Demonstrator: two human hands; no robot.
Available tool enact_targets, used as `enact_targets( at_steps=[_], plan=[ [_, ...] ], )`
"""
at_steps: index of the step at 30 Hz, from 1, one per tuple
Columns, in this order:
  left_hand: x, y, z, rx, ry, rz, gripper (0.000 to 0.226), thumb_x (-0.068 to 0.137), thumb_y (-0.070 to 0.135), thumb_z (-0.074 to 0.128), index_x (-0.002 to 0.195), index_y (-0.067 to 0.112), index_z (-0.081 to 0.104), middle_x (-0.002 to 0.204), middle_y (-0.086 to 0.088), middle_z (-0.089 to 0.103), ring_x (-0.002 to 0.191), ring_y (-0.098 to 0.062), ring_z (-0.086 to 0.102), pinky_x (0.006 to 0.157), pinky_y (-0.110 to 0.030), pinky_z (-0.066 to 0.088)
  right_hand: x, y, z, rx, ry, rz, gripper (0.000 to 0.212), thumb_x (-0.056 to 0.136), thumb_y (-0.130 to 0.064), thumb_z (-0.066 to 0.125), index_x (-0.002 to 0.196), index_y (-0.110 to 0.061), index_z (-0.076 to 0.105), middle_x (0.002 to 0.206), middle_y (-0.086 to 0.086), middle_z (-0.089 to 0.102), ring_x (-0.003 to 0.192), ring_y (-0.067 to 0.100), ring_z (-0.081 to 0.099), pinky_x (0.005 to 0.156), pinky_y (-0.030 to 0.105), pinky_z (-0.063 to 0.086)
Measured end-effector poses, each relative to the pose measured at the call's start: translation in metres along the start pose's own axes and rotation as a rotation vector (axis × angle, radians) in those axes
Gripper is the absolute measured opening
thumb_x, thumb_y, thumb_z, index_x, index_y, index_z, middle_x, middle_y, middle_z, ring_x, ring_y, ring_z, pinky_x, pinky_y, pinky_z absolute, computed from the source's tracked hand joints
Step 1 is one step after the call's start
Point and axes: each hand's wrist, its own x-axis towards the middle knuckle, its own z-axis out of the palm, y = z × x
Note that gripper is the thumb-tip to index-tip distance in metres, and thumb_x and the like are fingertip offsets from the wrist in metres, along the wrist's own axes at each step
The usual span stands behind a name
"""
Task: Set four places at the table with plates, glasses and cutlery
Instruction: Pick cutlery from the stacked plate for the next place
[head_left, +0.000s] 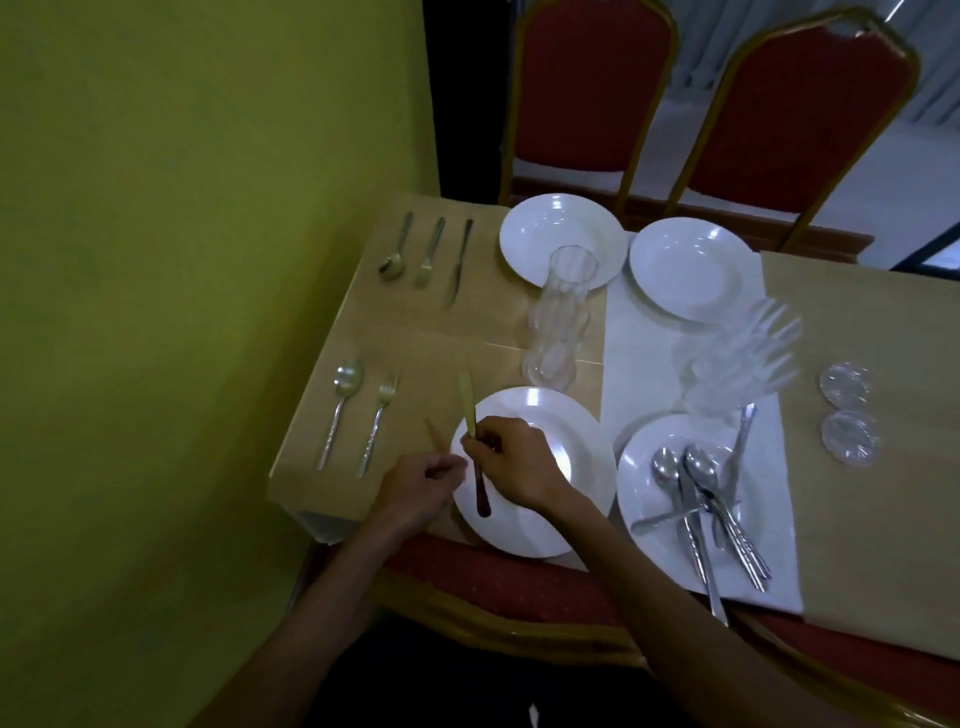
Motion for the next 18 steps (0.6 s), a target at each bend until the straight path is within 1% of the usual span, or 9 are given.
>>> enact_targets(
  at_steps=[1, 3, 5, 7, 9, 12, 14, 16, 18],
  plan=[
    [0.001, -0.003, -0.006, -0.005, 0.004, 0.013, 0.014, 0.095, 0.024, 0.062, 0.099, 0.023, 0.076, 0.083, 0.004, 0.073, 0.068, -0.004, 0.065, 0.062, -0.019, 0.047, 0.008, -0.003, 0.008, 0.028, -0.004, 0.018, 0.037, 0.098, -0.023, 0.06, 0.063, -0.015, 0.051, 0.058, -0.005, 0.053, 0.056, 0.008, 0.051, 0.054, 0.015, 0.036],
    [0.005, -0.01, -0.019, 0.006, 0.007, 0.044, 0.019, 0.096, 0.029, 0.06, 0.087, 0.023, 0.076, 0.074, 0.005, 0.072, 0.06, 0.001, 0.061, 0.06, -0.021, 0.045, 0.023, -0.01, 0.025, 0.109, -0.019, 0.087, 0.033, 0.094, -0.022, 0.06, 0.067, -0.005, 0.054, 0.066, 0.009, 0.062, 0.065, 0.022, 0.062, 0.064, 0.032, 0.05],
    [0.01, -0.016, -0.032, 0.051, 0.001, 0.054, 0.017, 0.095, 0.028, 0.061, 0.084, 0.028, 0.074, 0.072, 0.009, 0.071, 0.063, 0.004, 0.061, 0.063, -0.02, 0.045, 0.037, -0.014, 0.041, 0.172, -0.01, 0.159, 0.029, 0.089, -0.02, 0.061, 0.067, -0.003, 0.054, 0.068, 0.013, 0.065, 0.068, 0.03, 0.065, 0.07, 0.042, 0.055],
    [0.02, -0.025, -0.041, 0.085, 0.014, 0.033, 0.009, 0.091, 0.024, 0.067, 0.089, 0.025, 0.076, 0.079, 0.009, 0.072, 0.074, -0.003, 0.064, 0.07, -0.022, 0.047, 0.05, -0.017, 0.055, 0.194, 0.011, 0.228, 0.029, 0.086, -0.015, 0.06, 0.062, -0.003, 0.049, 0.062, 0.01, 0.058, 0.061, 0.026, 0.058, 0.067, 0.04, 0.052],
    [0.03, -0.031, -0.05, 0.137, 0.008, 0.022, 0.006, 0.088, 0.019, 0.07, 0.086, 0.016, 0.075, 0.079, 0.004, 0.071, 0.076, -0.01, 0.065, 0.072, -0.024, 0.047, 0.062, -0.02, 0.068, 0.214, 0.032, 0.286, 0.031, 0.085, -0.015, 0.06, 0.057, -0.011, 0.049, 0.062, 0.009, 0.054, 0.062, 0.026, 0.055, 0.067, 0.044, 0.052],
    [0.043, -0.037, -0.06, 0.244, -0.032, 0.037, 0.008, 0.086, 0.015, 0.07, 0.081, 0.013, 0.075, 0.079, -0.002, 0.073, 0.068, -0.005, 0.061, 0.065, -0.025, 0.044, 0.077, -0.029, 0.083, 0.154, 0.018, 0.327, 0.03, 0.088, -0.016, 0.06, 0.059, -0.017, 0.051, 0.075, 0.016, 0.064, 0.079, 0.036, 0.067, 0.078, 0.045, 0.056],
    [0.051, -0.042, -0.066, 0.298, -0.036, 0.018, 0.009, 0.086, 0.016, 0.069, 0.088, 0.017, 0.077, 0.085, 0.001, 0.074, 0.071, -0.005, 0.062, 0.064, -0.021, 0.047, 0.086, -0.032, 0.089, 0.088, 0.003, 0.331, 0.027, 0.089, -0.014, 0.06, 0.063, -0.015, 0.052, 0.082, 0.016, 0.065, 0.083, 0.034, 0.067, 0.079, 0.041, 0.055],
    [0.061, -0.049, -0.073, 0.327, -0.023, 0.028, 0.013, 0.086, 0.016, 0.067, 0.088, 0.023, 0.078, 0.09, 0.003, 0.076, 0.083, -0.012, 0.068, 0.072, -0.025, 0.052, 0.093, -0.032, 0.094, 0.046, -0.004, 0.331, 0.014, 0.089, -0.012, 0.061, 0.076, -0.011, 0.059, 0.088, 0.015, 0.066, 0.086, 0.033, 0.069, 0.08, 0.04, 0.057],
    [0.067, -0.054, -0.082, 0.361, 0.007, 0.043, 0.016, 0.086, 0.014, 0.065, 0.093, 0.021, 0.078, 0.097, 0.002, 0.076, 0.094, -0.017, 0.069, 0.08, -0.025, 0.05, 0.098, -0.031, 0.098, 0.014, -0.022, 0.322, 0.003, 0.088, -0.01, 0.063, 0.086, -0.008, 0.064, 0.092, 0.013, 0.068, 0.086, 0.032, 0.069, 0.082, 0.043, 0.06]
  ],
)
